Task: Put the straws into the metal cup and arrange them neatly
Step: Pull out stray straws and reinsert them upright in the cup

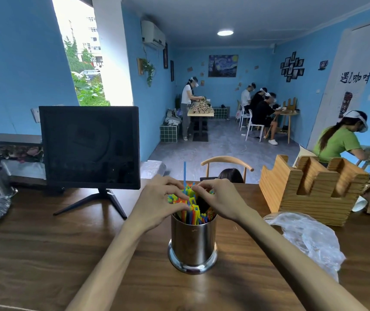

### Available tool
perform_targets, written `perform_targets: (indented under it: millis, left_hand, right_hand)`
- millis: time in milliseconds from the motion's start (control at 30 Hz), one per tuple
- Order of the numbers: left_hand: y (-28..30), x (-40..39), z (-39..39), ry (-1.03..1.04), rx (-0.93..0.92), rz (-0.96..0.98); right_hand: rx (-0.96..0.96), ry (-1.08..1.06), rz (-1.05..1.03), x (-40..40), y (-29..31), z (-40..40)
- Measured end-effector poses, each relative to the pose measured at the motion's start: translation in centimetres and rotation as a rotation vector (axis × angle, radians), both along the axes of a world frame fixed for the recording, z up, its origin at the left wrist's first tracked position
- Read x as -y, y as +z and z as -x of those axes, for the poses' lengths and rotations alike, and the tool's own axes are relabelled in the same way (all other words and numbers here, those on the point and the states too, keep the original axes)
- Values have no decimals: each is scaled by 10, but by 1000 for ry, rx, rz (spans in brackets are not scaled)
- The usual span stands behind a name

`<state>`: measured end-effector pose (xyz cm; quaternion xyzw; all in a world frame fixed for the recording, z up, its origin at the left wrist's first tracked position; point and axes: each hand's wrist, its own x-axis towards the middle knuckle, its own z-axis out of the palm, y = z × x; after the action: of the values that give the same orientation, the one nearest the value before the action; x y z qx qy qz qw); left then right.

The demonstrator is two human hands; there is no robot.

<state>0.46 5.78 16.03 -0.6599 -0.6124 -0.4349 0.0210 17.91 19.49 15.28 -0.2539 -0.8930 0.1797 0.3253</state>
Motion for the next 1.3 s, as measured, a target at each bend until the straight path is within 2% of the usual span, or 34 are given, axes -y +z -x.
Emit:
perform_targets:
  millis: [67,167,267,333,467,600,867,1033,1300]
  left_hand:
    - [5,-1,0,5,5,-25]
    - [19,2,-3,-17,113,-15]
    - [45,2,-10,-66,232,-151]
    - [64,0,-12,-110,406,-274]
    - [88,-11,-7,-113,678,-500]
    - [84,-20,0,-45,852,-565]
    - [59,-27,1,64,928,-533]
    - [60,-27,3,81,968,-533]
    - [59,-29,1,65,955,-461]
  right_hand:
    - [7,7,-1,1,1,-1]
    - [27,18,0,1,2,-2]
    - [15,42,2,5,7,-3]
    - [-34,109,98,10,13,-4]
    - [-155,311,428,20,24,-8]
    - [-253,358,474,19,28,-9]
    - [-218,164,269,-3,28,-23]
    - [-319,139,338,-2,27,-27]
    - [-268,153,358,-7,18,-25]
